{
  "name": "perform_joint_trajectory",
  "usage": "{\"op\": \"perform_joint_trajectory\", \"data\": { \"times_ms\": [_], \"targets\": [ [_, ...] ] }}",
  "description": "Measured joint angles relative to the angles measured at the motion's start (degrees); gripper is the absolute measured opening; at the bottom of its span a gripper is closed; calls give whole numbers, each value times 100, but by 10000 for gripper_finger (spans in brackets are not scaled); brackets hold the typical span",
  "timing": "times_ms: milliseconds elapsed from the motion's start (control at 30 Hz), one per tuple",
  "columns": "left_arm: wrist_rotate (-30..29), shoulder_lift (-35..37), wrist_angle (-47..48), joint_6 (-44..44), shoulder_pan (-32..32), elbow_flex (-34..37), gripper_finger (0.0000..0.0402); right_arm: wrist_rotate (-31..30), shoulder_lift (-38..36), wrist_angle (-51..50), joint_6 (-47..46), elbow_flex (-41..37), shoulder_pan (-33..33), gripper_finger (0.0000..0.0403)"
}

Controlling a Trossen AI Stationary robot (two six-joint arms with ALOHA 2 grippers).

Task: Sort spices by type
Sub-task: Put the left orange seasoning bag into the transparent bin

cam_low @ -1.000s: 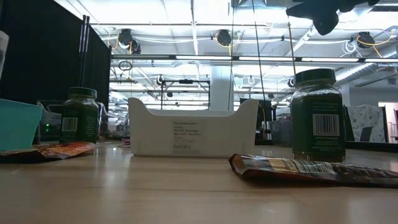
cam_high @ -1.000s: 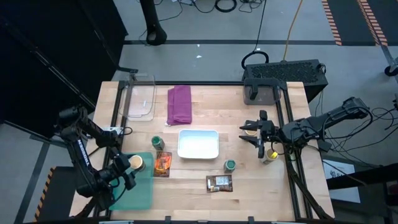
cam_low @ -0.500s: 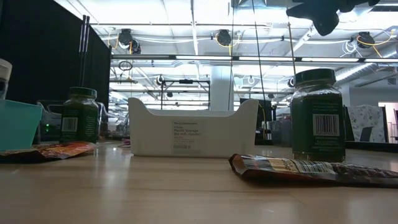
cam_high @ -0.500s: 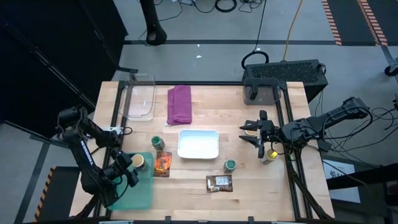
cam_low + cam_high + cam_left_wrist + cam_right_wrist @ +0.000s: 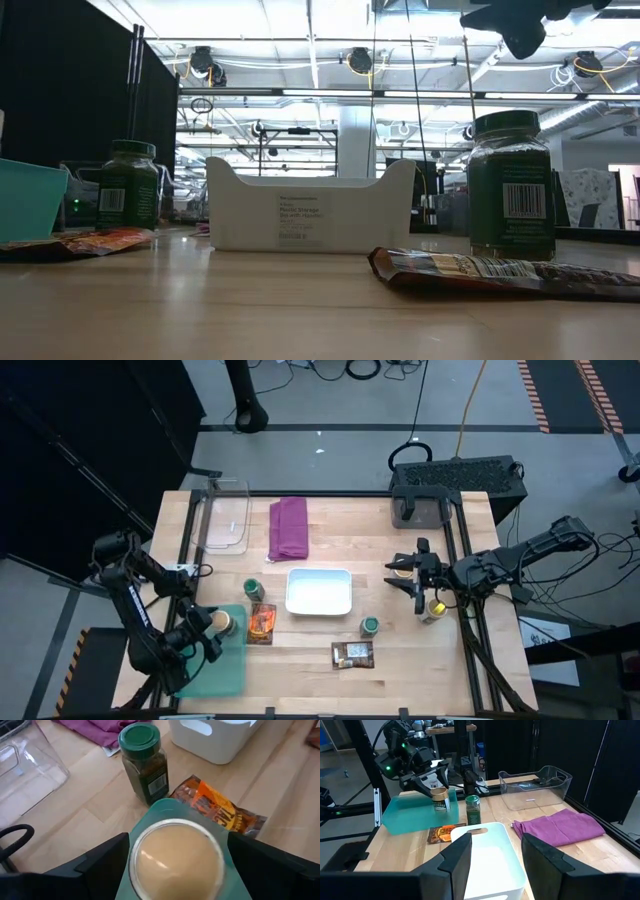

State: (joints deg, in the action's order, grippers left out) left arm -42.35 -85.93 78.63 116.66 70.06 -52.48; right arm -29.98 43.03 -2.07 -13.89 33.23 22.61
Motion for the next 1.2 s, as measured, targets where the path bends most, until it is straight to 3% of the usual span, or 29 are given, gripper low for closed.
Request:
{"op": "perform_joint_trajectory", "data": {
  "times_ms": [267,467,600,733,967,1200],
  "targets": [
    [-95,4,886,-17,-31,-831,344,-22,2,0,0,0,0,155],
    [-1238,4,743,-710,-392,-1284,344,-69,2,4,-6,0,-2,155],
    [-1943,4,25,-1875,-890,-1548,344,-143,2,2,-43,0,-2,155],
    [-2266,4,-1514,-3756,-1454,-1618,345,-166,3,-28,48,0,-3,155],
    [-1807,4,-3845,-6838,-2319,-1618,345,-195,3,-140,146,0,-15,155],
    [-1631,4,-4177,-7855,-2973,-1618,345,-195,4,-370,142,0,-15,155]
  ]
}}
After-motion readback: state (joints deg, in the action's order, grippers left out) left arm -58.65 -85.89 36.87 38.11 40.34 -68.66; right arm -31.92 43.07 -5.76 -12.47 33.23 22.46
